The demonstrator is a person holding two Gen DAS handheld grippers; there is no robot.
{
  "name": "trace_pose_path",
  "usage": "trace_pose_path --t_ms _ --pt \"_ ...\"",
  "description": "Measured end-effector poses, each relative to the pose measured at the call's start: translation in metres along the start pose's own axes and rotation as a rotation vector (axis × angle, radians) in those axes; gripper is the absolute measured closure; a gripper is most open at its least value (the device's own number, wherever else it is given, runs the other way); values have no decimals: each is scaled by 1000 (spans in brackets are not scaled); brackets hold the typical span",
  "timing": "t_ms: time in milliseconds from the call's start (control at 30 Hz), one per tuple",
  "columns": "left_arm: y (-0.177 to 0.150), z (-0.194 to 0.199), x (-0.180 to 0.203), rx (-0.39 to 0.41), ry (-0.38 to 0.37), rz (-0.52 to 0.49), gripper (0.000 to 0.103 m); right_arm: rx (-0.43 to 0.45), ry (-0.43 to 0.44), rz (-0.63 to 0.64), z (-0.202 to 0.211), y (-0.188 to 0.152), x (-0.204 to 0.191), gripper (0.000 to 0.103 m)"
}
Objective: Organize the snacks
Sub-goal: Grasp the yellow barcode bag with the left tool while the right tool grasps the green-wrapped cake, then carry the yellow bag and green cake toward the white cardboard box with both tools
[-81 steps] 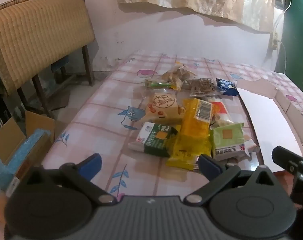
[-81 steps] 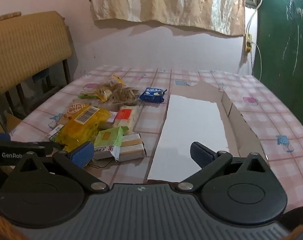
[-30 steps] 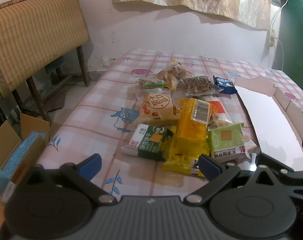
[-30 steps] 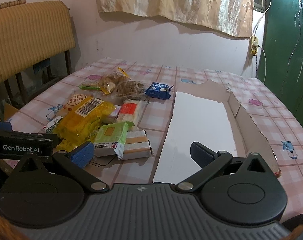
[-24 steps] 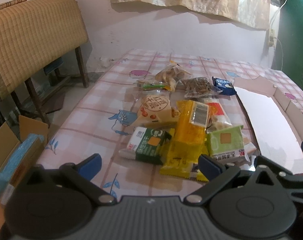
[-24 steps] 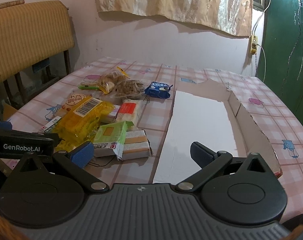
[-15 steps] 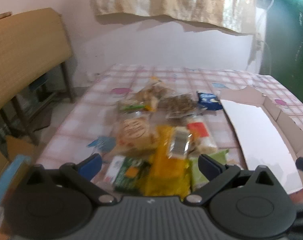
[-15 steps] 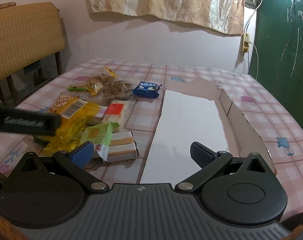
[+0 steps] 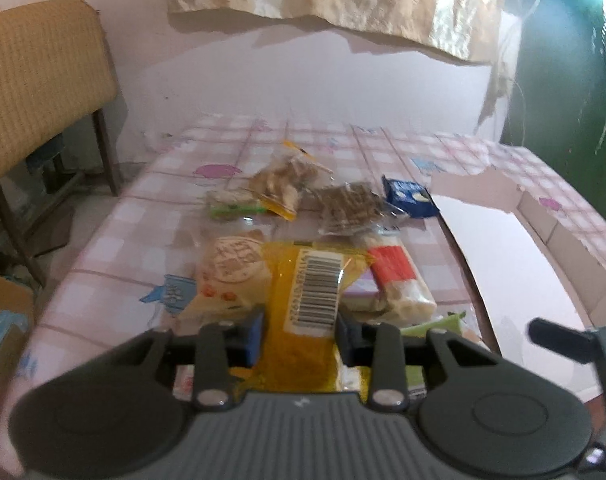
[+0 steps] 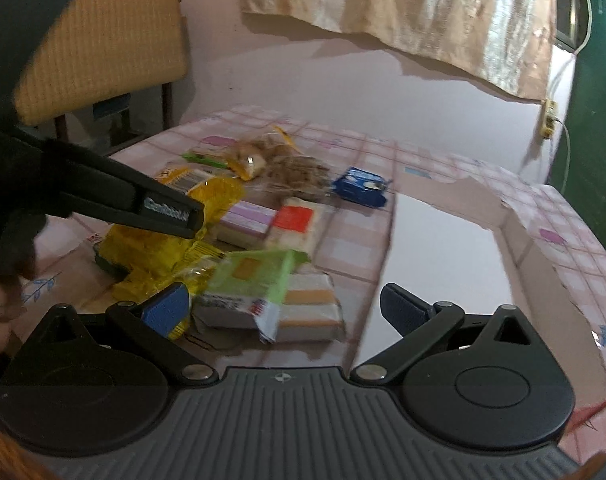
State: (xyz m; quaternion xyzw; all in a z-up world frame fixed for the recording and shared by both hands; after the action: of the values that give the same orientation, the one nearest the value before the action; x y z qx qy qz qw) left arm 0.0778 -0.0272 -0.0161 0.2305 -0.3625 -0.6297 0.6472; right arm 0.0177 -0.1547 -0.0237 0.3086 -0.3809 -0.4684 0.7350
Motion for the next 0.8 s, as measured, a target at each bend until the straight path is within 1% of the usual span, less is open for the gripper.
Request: trace_pose_path --t_ms 133,167,200,267,367,400,500,667,800 --pt "5 10 -14 13 8 24 69 -1 31 13 -13 6 -10 0" --pt "5 12 -18 13 8 33 69 -13 36 20 -17 7 -14 5" --pt "5 11 -20 13 10 37 69 -35 46 26 -20 7 -17 19" --pt "4 12 -24 12 12 51 69 -50 63 26 -26 5 -20 31" --pt "2 14 -27 7 4 68 69 -50 53 45 -26 6 -22 41" --pt "1 15 -27 6 2 70 69 -48 53 51 -26 6 -20 43" --pt "-1 18 -26 6 -8 79 69 -54 57 16 -23 4 -12 46" --pt "-2 27 -20 19 -20 85 69 -45 57 -36 -15 1 2 46" --pt "-4 35 -13 33 -25 87 69 -11 47 -84 1 6 15 46"
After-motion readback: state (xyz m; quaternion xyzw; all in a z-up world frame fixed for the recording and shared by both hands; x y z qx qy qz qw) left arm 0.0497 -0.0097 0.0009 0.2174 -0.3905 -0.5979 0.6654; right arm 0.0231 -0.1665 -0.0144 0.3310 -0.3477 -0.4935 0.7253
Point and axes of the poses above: each gripper's, at about its wrist camera, not at the fingertips, and z roughly against the way its jaws point, x to its right, y to its top, the point moved 1 cm from there along -z, roughly the way its jaws point, and after that the axes turned 12 degrees about z, right-handed, at the moved point
